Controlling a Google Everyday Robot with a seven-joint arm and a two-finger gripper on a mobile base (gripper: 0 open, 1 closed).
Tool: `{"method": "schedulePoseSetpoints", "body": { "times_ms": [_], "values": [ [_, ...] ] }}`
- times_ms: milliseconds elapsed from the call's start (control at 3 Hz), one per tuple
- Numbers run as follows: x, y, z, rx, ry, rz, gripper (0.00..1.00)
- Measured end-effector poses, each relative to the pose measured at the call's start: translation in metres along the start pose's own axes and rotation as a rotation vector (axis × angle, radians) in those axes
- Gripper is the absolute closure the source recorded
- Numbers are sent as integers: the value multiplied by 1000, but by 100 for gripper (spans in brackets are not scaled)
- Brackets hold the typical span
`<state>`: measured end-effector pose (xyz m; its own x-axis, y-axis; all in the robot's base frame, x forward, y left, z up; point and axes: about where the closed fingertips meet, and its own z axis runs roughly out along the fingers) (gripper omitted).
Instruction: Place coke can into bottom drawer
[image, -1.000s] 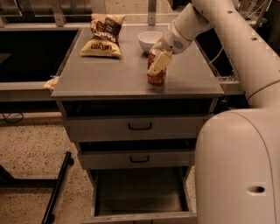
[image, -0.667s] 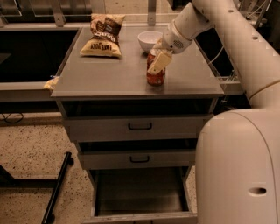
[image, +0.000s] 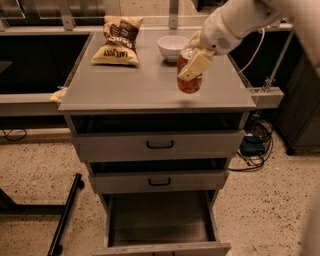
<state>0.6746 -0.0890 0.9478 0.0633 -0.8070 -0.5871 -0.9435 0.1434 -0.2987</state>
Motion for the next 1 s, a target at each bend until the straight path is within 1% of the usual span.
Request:
{"method": "schedulePoseSetpoints", "body": {
  "times_ms": [333, 667, 1000],
  "values": [
    [-54, 66, -73, 55, -108, -62, 100],
    [-83, 124, -105, 44, -121, -87, 100],
    [-83, 125, -105, 45, -118, -87, 100]
  ]
}}
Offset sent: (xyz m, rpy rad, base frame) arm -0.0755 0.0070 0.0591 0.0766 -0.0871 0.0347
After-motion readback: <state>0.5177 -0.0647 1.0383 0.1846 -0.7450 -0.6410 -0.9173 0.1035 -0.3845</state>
